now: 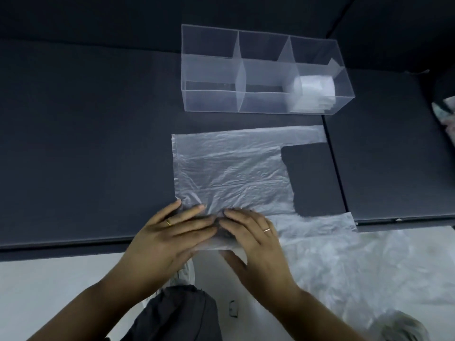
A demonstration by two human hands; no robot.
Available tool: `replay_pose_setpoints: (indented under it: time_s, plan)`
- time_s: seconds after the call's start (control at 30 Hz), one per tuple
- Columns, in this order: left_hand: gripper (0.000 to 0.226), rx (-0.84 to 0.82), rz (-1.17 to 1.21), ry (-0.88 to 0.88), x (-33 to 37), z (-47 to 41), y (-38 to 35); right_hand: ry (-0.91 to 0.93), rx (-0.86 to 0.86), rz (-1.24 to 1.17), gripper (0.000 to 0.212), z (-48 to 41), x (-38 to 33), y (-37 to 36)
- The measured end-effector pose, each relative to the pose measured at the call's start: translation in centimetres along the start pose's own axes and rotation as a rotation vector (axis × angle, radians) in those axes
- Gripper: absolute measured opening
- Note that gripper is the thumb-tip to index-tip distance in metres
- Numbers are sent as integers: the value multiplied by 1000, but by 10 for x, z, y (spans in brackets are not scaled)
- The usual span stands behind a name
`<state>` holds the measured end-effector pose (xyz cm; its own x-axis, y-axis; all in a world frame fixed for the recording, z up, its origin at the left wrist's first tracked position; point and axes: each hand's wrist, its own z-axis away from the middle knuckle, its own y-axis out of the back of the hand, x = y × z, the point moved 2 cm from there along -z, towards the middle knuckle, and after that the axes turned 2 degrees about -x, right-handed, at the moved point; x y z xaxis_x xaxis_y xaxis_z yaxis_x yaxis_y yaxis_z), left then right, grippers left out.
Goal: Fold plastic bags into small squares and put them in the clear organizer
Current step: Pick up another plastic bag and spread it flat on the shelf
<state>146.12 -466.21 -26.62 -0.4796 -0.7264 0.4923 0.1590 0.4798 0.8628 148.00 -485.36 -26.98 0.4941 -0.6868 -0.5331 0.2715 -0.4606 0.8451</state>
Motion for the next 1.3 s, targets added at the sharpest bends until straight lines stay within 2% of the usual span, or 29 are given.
replay_pose_setpoints:
  time_s: [0.1,0.17,0.27,0.3,0.37,0.43,0.53,0.67,0.77,0.9,1.0,1.07,1.13,1.2,1.23,1.3]
  plan:
    - [32,105,271,177,0,-2,21,3,116,32,17,-3,11,22]
    - [27,167,376,265,-4,-3,34,-62,102,103,22,-4,25,47]
    - [14,195,597,455,-14,-4,53,-349,35,-27,11,1,53,94]
    - [16,177,687,514,-19,-3,58,-463,2,-122,13,4,64,109]
    - [21,99,773,585,-29,-5,65,-561,-50,-233,17,6,82,135]
    - [23,84,790,640,-40,-12,71,-609,-66,-335,20,1,97,152]
    - [14,229,786,716,-53,-35,78,-691,0,-475,19,-17,117,158]
    - [11,371,632,822,-80,-64,72,-770,177,-438,17,-49,143,139]
    - [29,359,475,895,-93,-74,57,-830,228,-406,20,-67,154,121]
    - [34,373,163,922,-94,-78,48,-846,239,-259,19,-77,160,114]
    - [20,458,50,901,-86,-76,52,-868,251,-240,19,-80,161,116]
    - [16,564,-91,779,-77,-76,55,-887,261,-238,22,-81,161,115]
    - [11,588,-185,560,-55,-81,53,-902,263,-225,23,-82,159,114]
    - [13,477,-198,378,-35,-89,38,-906,267,-209,24,-82,159,113]
    - [19,384,-173,355,-30,-93,28,-903,263,-205,23,-82,158,112]
    - [40,166,-126,442,-29,-95,11,-893,251,-196,22,-82,157,112]
